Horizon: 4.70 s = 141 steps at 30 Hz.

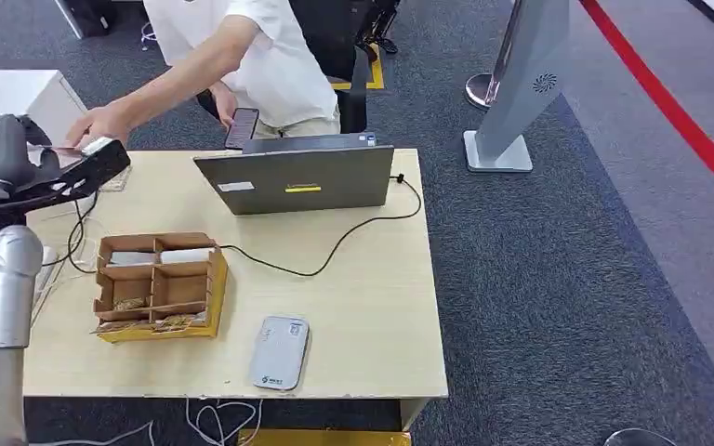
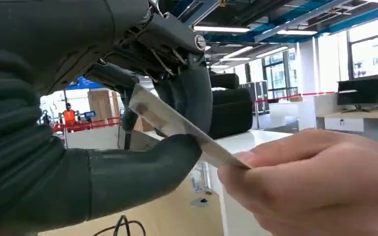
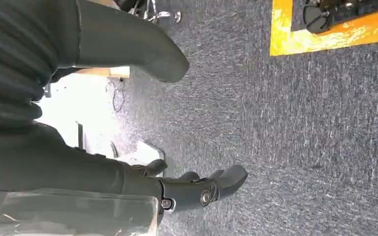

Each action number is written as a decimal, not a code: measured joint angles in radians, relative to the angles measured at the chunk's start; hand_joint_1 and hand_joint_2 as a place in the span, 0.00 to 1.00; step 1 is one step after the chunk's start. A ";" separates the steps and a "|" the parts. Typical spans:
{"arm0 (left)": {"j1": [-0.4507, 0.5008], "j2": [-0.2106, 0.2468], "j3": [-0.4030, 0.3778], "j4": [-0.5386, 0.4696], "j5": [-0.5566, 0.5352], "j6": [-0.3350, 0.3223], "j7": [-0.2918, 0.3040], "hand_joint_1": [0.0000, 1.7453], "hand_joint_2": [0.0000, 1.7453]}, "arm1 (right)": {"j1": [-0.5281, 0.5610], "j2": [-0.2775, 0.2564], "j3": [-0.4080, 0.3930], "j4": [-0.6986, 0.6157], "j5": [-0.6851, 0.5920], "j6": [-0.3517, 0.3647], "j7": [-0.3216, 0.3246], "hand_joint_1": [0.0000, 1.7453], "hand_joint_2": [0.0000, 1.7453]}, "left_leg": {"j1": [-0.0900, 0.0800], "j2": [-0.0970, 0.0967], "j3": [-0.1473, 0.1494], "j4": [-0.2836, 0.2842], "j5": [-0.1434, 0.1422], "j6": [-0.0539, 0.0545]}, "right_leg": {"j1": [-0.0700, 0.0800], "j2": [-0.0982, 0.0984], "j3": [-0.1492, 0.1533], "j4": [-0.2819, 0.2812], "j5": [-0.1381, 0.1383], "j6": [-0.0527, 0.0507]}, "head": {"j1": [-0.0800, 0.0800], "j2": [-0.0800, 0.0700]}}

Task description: Pass the card to the sensor for recognition and then transmit it.

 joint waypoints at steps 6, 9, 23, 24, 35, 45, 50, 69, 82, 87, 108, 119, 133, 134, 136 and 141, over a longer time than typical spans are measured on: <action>-0.001 0.003 -0.003 0.007 0.005 0.016 -0.024 1.00 1.00 | -0.001 -0.003 0.003 0.002 0.013 0.002 0.003 0.00 1.00 | 0.000 0.000 0.000 0.000 0.000 0.000 | 0.000 0.000 0.000 0.000 0.000 0.000 | 0.000 0.000; 0.001 0.004 -0.003 0.007 0.010 0.032 -0.037 1.00 1.00 | -0.001 -0.003 0.005 0.003 0.016 0.002 0.003 0.00 1.00 | 0.000 0.000 0.000 0.000 0.000 0.000 | 0.000 0.000 0.000 0.000 0.000 0.000 | 0.000 0.000; 0.086 -0.014 -0.051 -0.124 -0.004 0.108 -0.100 1.00 1.00 | -0.002 -0.003 0.005 0.005 0.019 0.003 0.020 0.00 1.00 | 0.000 0.000 0.000 0.000 0.000 0.000 | 0.000 0.000 0.000 0.000 0.000 0.000 | 0.000 0.000; 0.107 -0.018 -0.065 -0.160 -0.018 0.125 -0.108 1.00 1.00 | -0.001 -0.003 0.005 0.005 0.017 0.003 0.026 0.00 1.00 | 0.000 0.000 0.000 0.000 0.000 0.000 | 0.000 0.000 0.000 0.000 0.000 0.000 | 0.000 0.000; 0.320 -0.063 -0.279 -0.527 -0.050 0.217 -0.135 1.00 1.00 | 0.002 -0.003 -0.002 0.005 0.013 0.002 0.049 0.00 1.00 | -0.002 0.000 0.000 0.000 -0.001 0.001 | -0.001 -0.001 0.000 -0.001 0.000 0.001 | 0.000 0.000; 0.407 -0.124 -0.434 -0.560 -0.055 0.225 -0.148 1.00 1.00 | 0.001 -0.002 -0.006 0.006 0.010 -0.012 0.030 0.00 1.00 | -0.002 0.000 -0.001 0.000 -0.001 0.001 | -0.002 -0.001 0.000 -0.001 0.000 0.002 | 0.000 0.000; 0.439 -0.151 -0.472 -0.501 -0.048 0.237 -0.143 1.00 1.00 | 0.001 -0.001 -0.011 0.006 0.014 -0.011 0.028 0.00 1.00 | -0.002 0.000 -0.001 0.000 -0.001 0.001 | -0.002 -0.001 0.000 -0.001 0.000 0.002 | 0.000 0.000; 0.519 -0.182 -0.494 -0.376 -0.048 0.261 -0.146 1.00 1.00 | 0.000 0.000 -0.024 0.010 0.017 -0.011 0.027 0.00 1.00 | -0.002 0.000 -0.001 0.000 -0.001 0.001 | -0.001 -0.001 0.000 -0.001 0.000 0.002 | 0.000 0.000; 0.585 -0.187 -0.496 -0.335 -0.046 0.259 -0.140 1.00 1.00 | 0.002 0.000 -0.024 0.010 0.032 -0.008 0.047 0.00 1.00 | -0.002 0.000 -0.001 0.000 -0.001 0.001 | -0.002 -0.001 0.000 -0.001 0.000 0.002 | 0.000 0.000; 0.639 -0.186 -0.500 -0.319 -0.046 0.257 -0.140 1.00 1.00 | 0.004 0.000 -0.026 0.010 0.031 -0.008 0.069 0.00 1.00 | -0.002 0.000 -0.001 0.000 -0.001 0.001 | -0.002 -0.001 0.000 -0.001 0.000 0.002 | 0.000 0.000; 0.708 -0.180 -0.506 -0.286 -0.009 0.245 -0.122 1.00 1.00 | 0.011 -0.001 -0.027 0.010 0.051 0.003 0.104 0.00 1.00 | -0.002 0.000 -0.001 0.000 -0.001 0.001 | -0.002 -0.001 0.000 -0.001 0.000 0.002 | 0.000 0.000; 0.716 -0.182 -0.449 -0.252 0.004 0.242 -0.071 1.00 1.00 | 0.012 -0.001 -0.027 0.010 0.068 0.005 0.105 0.00 1.00 | -0.002 0.000 -0.001 0.000 -0.001 0.001 | -0.002 -0.001 0.000 -0.001 0.000 0.002 | 0.000 0.000; 0.714 -0.199 -0.402 -0.233 0.041 0.159 -0.070 1.00 1.00 | 0.014 -0.004 -0.026 0.010 0.083 0.009 0.102 0.00 1.00 | -0.002 0.000 -0.001 0.000 -0.001 0.001 | -0.002 -0.001 0.001 -0.002 0.000 0.002 | -0.001 0.000; 0.713 -0.199 -0.401 -0.231 0.041 0.157 -0.070 1.00 1.00 | 0.014 -0.004 -0.026 0.010 0.083 0.009 0.102 0.00 1.00 | -0.002 0.000 0.000 0.000 -0.001 0.001 | -0.002 -0.001 0.001 -0.001 0.000 0.002 | 0.000 0.000; 0.713 -0.201 -0.399 -0.229 0.042 0.155 -0.070 1.00 1.00 | 0.014 -0.005 -0.026 0.010 0.083 0.009 0.102 0.00 1.00 | -0.002 0.000 0.000 0.000 -0.001 0.001 | -0.002 -0.001 0.001 -0.001 0.000 0.002 | 0.000 0.000; 0.710 -0.201 -0.398 -0.222 0.042 0.150 -0.071 1.00 1.00 | 0.014 -0.006 -0.026 0.010 0.083 0.009 0.102 0.00 1.00 | -0.002 0.000 0.000 0.000 -0.001 0.002 | -0.002 -0.001 0.002 -0.001 0.001 0.002 | 0.000 0.000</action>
